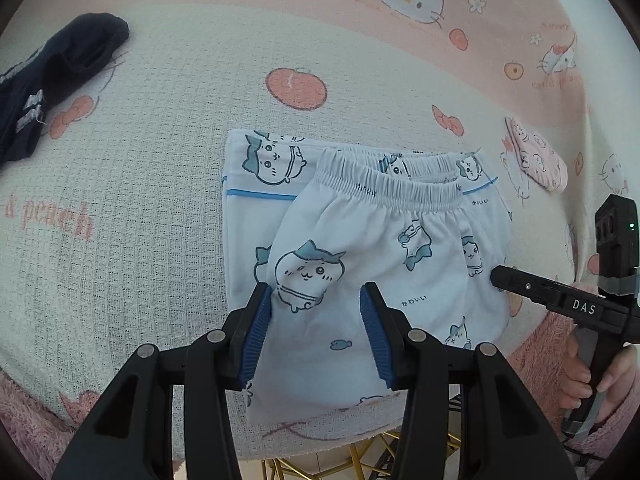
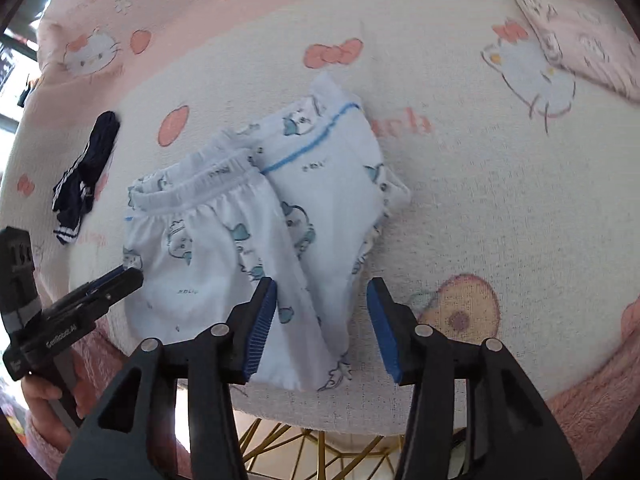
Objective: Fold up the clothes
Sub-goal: 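Move the right gripper to the folded leg edge of the white pants, then grasp the pants edge with the right gripper and lift it over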
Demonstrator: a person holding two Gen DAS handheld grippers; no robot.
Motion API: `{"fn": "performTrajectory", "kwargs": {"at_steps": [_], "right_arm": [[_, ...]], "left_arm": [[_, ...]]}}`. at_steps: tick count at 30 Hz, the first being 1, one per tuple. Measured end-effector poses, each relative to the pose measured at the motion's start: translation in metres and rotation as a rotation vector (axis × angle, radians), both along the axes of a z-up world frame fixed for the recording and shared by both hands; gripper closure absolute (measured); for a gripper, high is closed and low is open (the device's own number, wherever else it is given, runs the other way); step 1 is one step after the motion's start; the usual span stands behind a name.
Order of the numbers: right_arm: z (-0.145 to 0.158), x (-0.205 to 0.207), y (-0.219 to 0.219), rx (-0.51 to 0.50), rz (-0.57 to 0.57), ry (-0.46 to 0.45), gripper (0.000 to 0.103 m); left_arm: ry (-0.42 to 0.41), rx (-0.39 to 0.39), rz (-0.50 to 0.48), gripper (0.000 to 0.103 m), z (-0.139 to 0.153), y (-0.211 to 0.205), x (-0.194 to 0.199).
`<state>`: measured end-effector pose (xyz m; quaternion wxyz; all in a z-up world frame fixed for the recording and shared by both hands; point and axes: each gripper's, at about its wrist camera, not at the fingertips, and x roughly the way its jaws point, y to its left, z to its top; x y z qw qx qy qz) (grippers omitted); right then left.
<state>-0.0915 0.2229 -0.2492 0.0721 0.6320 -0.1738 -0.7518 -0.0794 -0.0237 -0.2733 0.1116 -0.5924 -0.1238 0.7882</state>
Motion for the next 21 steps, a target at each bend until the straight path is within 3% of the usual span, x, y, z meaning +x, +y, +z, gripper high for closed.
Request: {"fn": "performTrajectory", "kwargs": {"at_steps": [1, 2, 4, 5, 8, 11, 14, 16, 21], "right_arm": [[-0.004, -0.001, -0.001, -0.025, 0.013, 0.003, 0.034], [-0.005, -0.002, -0.004, -0.039, 0.03, 0.024, 0.033], [-0.005, -0.006, -0.012, -0.084, 0.072, 0.034, 0.067], [-0.004, -0.01, -0.018, -0.119, 0.087, 0.035, 0.093], [0.011, -0.016, -0.042, -0.175, 0.159, 0.094, 0.093], [0.028, -0.017, -0.077, -0.205, 0.278, 0.162, 0.093], [0.024, -0.015, -0.098, -0.263, 0.338, 0.163, 0.089], [0.017, -0.013, -0.105, -0.293, 0.35, 0.152, 0.086], [0.005, -0.011, -0.112, -0.292, 0.359, 0.135, 0.082]], "left_arm": [[0.0, 0.003, 0.001, 0.055, 0.0, 0.0, -0.001], [0.0, 0.006, 0.003, 0.055, -0.001, 0.0, -0.002], [0.007, 0.017, 0.003, 0.055, 0.003, -0.002, -0.001], [0.011, 0.028, 0.006, 0.055, 0.006, -0.003, -0.001], [0.02, 0.09, 0.023, 0.055, 0.013, -0.011, 0.003], [0.012, 0.217, 0.065, 0.055, 0.013, -0.018, -0.002], [0.02, 0.309, 0.063, 0.055, 0.017, -0.021, -0.009], [0.015, 0.338, 0.044, 0.055, 0.018, -0.015, -0.013], [-0.042, 0.299, -0.102, 0.055, 0.007, 0.021, -0.024]]}}
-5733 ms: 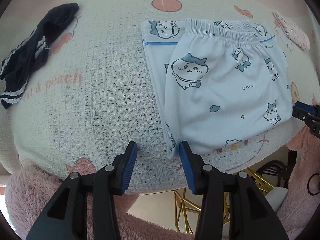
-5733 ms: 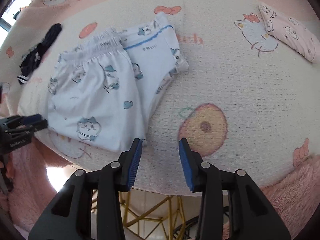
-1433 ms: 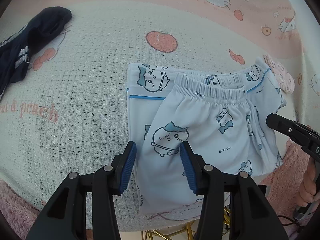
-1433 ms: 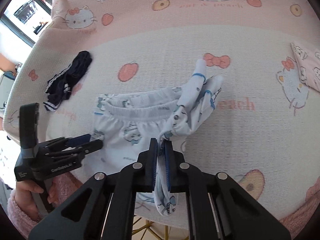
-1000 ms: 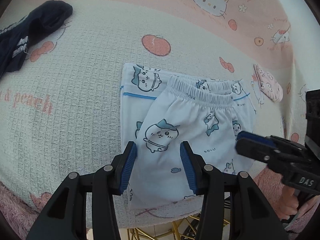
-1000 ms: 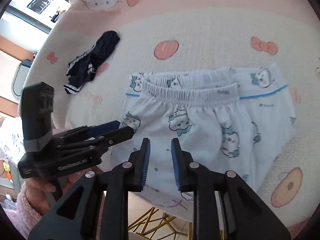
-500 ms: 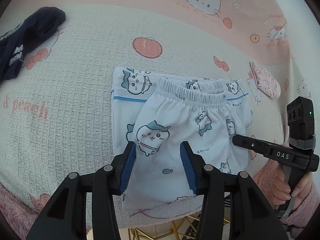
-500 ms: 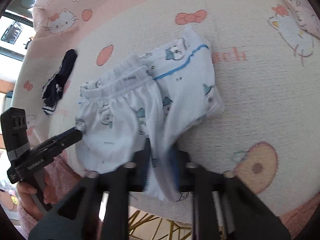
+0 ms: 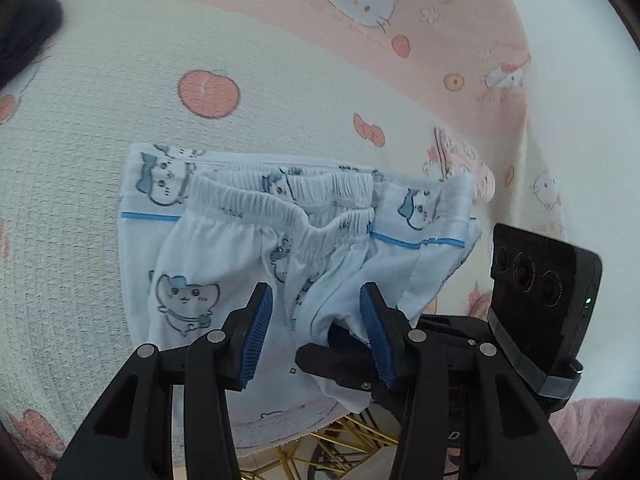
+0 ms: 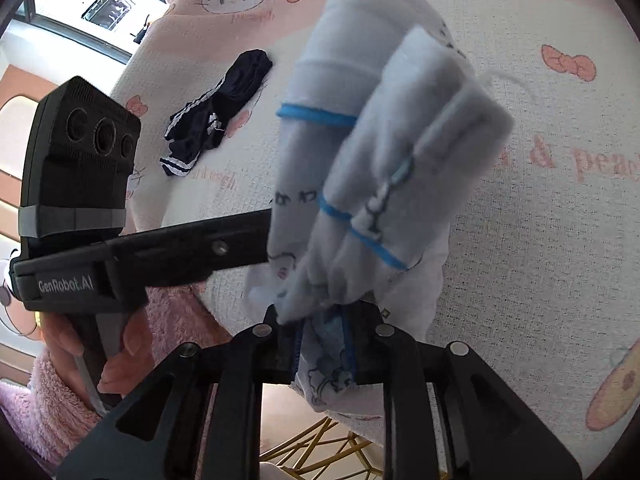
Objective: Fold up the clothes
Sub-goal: 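Grasp the pants edge with the right gripper and lift it over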
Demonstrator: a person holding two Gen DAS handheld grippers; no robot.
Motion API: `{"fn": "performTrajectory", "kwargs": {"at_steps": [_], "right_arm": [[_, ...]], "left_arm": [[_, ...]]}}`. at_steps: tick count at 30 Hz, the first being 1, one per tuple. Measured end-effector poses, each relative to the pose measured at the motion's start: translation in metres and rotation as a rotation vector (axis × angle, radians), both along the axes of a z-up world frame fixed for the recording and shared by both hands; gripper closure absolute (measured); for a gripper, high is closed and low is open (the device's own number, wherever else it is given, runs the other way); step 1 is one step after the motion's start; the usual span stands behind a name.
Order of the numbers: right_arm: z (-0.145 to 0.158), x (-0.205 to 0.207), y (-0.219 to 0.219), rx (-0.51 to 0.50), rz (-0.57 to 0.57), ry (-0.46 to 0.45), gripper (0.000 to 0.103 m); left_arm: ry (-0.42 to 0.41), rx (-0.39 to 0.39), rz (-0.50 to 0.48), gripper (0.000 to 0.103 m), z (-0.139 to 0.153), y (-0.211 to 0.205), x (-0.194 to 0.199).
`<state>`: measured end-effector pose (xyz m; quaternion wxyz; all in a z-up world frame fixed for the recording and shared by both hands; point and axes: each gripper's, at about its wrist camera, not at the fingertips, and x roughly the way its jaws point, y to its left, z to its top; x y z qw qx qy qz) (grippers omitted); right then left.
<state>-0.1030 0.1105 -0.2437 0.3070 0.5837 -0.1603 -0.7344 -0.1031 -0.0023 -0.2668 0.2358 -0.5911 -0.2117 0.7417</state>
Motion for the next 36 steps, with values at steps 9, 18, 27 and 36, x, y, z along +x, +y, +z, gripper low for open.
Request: {"fn": "performTrajectory", "kwargs": {"at_steps": [9, 18, 27, 36], "right_arm": [[0.008, 0.007, -0.003, 0.047, 0.061, -0.001, 0.066], [-0.003, -0.009, 0.062, 0.151, -0.201, -0.067, 0.063], [-0.022, -0.024, 0.013, 0.142, -0.085, -0.08, 0.063], [-0.005, -0.052, -0.001, 0.125, -0.027, -0.037, 0.063]], "left_arm": [[0.015, -0.08, -0.013, 0.076, -0.011, 0.023, -0.005], [-0.014, 0.002, 0.1, 0.073, -0.016, -0.008, 0.002], [-0.028, 0.031, 0.048, 0.056, -0.011, -0.002, 0.035], [-0.021, 0.014, 0.062, 0.053, -0.008, 0.016, 0.031]]}}
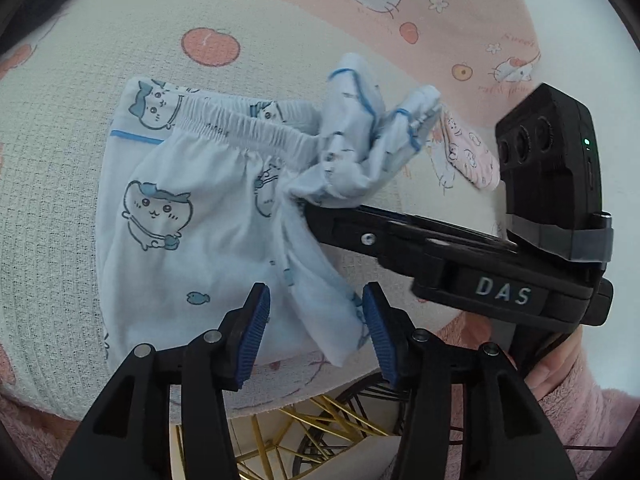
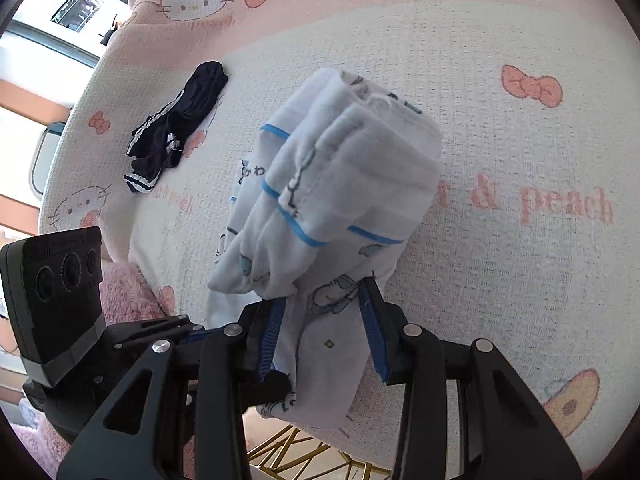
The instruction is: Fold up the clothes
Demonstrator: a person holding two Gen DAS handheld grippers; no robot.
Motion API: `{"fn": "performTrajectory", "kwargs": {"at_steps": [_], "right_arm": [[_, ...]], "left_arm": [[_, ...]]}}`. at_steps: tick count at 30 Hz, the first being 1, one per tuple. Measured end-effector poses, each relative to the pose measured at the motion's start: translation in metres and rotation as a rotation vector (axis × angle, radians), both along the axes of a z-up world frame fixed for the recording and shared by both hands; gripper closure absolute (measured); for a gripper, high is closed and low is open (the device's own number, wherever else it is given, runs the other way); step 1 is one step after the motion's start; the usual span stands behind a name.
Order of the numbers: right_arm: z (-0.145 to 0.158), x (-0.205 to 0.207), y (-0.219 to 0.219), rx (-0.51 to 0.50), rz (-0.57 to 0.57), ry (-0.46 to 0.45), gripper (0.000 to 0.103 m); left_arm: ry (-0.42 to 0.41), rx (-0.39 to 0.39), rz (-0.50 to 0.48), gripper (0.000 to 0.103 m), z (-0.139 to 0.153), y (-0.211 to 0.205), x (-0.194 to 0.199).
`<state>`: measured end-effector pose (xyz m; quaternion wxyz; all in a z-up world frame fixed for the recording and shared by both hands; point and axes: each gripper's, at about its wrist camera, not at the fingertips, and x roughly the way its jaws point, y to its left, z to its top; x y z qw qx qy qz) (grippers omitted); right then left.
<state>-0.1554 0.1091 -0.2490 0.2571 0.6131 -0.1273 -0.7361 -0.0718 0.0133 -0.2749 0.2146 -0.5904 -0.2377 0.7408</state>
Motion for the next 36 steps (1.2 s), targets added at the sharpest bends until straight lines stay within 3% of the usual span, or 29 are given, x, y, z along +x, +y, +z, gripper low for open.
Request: {"fn": "performTrajectory", "kwargs": {"at_steps": [2, 7, 8, 9, 14, 17, 19, 24, 28, 30, 33, 36], "right_arm": [[0.002, -0.002, -0.004, 0.0, 0.015, -0.002, 0.063], [-0.001, -0.008, -0.004, -0.022, 0.034, -0.04, 0.058], [0.0, -0.007, 0.001, -0.014, 0.039, -0.045, 0.058], [0.001, -0.007, 0.004, -0.005, 0.04, -0.047, 0.058], [0.035, -0.004, 0.017, 0.019, 0.029, 0.056, 0.058], [0.057, -0.003, 0.011, 0.126, 0.046, 0.182, 0.058], [0.063, -0.005, 0.001, 0.161, 0.093, 0.238, 0.057], [0.042, -0.019, -0.038, 0.24, 0.195, 0.25, 0.057], [0.049, -0.018, -0.054, 0.279, 0.198, 0.325, 0.057], [0.052, -0.02, -0.055, 0.291, 0.173, 0.358, 0.055], [0.031, -0.034, -0.052, 0.252, 0.148, 0.285, 0.039], [0.004, -0.051, -0.048, 0.201, 0.125, 0.186, 0.03]], "left_arm": [[0.04, -0.013, -0.04, 0.052, 0.008, 0.006, 0.004], [0.036, -0.192, 0.0, 0.052, -0.004, 0.008, 0.001], [0.02, -0.179, 0.038, 0.061, -0.007, 0.001, 0.0], [0.005, -0.142, 0.081, 0.091, -0.008, -0.007, -0.001], [0.054, -0.111, 0.258, 0.092, 0.017, -0.046, 0.005], [0.063, -0.114, 0.328, 0.092, 0.027, -0.065, 0.017], [0.045, -0.104, 0.329, 0.092, 0.025, -0.072, 0.023], [-0.036, -0.096, 0.353, 0.092, 0.0, -0.077, 0.028], [0.007, -0.203, 0.326, 0.092, 0.007, -0.072, 0.025], [-0.027, -0.224, 0.317, 0.091, -0.002, -0.077, 0.023], [-0.121, -0.205, 0.344, 0.087, -0.028, -0.084, 0.025], [-0.133, -0.219, 0.39, 0.083, -0.032, -0.084, 0.03]]}}
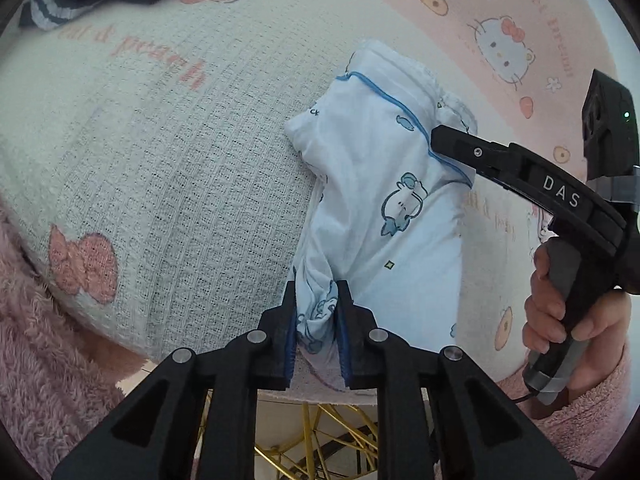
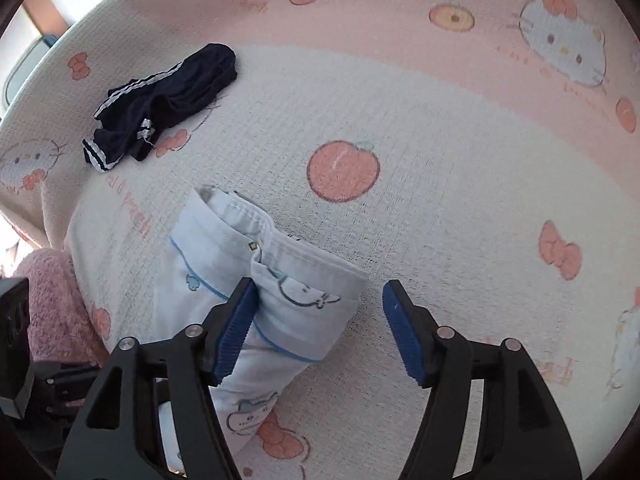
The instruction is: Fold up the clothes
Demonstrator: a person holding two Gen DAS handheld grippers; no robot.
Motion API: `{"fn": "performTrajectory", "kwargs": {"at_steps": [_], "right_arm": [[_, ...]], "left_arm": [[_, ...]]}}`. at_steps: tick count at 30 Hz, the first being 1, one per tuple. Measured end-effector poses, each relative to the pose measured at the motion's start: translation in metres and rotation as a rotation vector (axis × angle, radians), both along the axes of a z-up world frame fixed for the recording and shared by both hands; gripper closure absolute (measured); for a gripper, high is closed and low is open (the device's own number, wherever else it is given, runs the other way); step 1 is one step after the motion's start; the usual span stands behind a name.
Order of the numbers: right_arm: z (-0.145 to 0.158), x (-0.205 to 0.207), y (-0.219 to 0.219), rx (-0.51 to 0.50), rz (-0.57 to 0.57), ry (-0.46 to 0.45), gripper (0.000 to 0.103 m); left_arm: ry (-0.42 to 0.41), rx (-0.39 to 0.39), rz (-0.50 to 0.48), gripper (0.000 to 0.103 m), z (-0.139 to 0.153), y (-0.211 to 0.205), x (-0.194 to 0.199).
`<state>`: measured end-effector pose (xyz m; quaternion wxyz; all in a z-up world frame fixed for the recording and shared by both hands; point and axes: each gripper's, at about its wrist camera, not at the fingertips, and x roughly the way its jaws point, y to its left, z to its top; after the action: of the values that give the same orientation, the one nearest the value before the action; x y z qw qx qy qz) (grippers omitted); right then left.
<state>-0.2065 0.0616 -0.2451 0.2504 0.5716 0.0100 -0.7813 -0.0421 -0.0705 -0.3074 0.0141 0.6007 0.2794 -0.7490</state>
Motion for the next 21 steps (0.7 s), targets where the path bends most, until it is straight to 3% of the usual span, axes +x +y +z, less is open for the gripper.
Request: {"fn": "performTrajectory", "kwargs": {"at_steps": [1, 2, 3, 5, 7, 8, 9, 10, 12, 14, 17, 19, 21], "right_arm": [[-0.004, -0.004, 0.002, -0.015, -0.01, -0.021, 0.03], [-0.002, -0.006, 0.005, -0.03, -0.02, -0.029, 0.03], [-0.001, -0.007, 0.008, -0.039, -0.026, -0.029, 0.029], [-0.003, -0.006, 0.008, -0.042, -0.017, -0.022, 0.024], [-0.011, -0.007, 0.009, -0.106, -0.011, -0.055, 0.024], [-0.015, -0.009, 0.01, -0.155, -0.017, -0.09, 0.026], [-0.018, -0.011, 0.012, -0.201, -0.027, -0.114, 0.046], [-0.018, -0.011, 0.014, -0.245, -0.04, -0.127, 0.051], [-0.015, -0.009, 0.018, -0.278, -0.056, -0.131, 0.064], [-0.006, -0.004, 0.027, -0.284, -0.086, -0.128, 0.071], [0.01, 0.01, 0.055, -0.262, -0.167, -0.11, 0.073], [0.016, 0.027, 0.08, -0.274, -0.248, -0.148, 0.073], [0.022, 0.044, 0.105, -0.287, -0.329, -0.187, 0.073]], "left_arm": [[-0.007, -0.011, 0.011, 0.078, 0.002, -0.001, 0.001], [-0.013, -0.019, 0.024, 0.064, 0.005, -0.002, 0.003], [-0.012, -0.002, 0.057, 0.058, 0.005, -0.006, 0.009], [-0.024, 0.053, 0.113, 0.056, 0.0, -0.015, 0.018], [-0.034, 0.089, 0.125, 0.056, -0.01, -0.02, 0.018], [-0.024, 0.098, 0.125, 0.056, -0.009, -0.02, 0.017], [-0.008, 0.102, 0.101, 0.056, -0.008, -0.016, 0.013], [0.007, 0.104, 0.078, 0.058, -0.007, -0.012, 0.009], [0.01, 0.083, 0.028, 0.08, -0.005, -0.005, 0.003], [0.011, 0.057, -0.014, 0.088, -0.002, 0.001, -0.001], [0.07, 0.111, -0.041, 0.091, 0.01, -0.003, -0.006], [0.112, 0.147, -0.07, 0.091, 0.019, -0.006, -0.011], [0.138, 0.121, -0.17, 0.091, 0.028, 0.002, -0.023]]}}
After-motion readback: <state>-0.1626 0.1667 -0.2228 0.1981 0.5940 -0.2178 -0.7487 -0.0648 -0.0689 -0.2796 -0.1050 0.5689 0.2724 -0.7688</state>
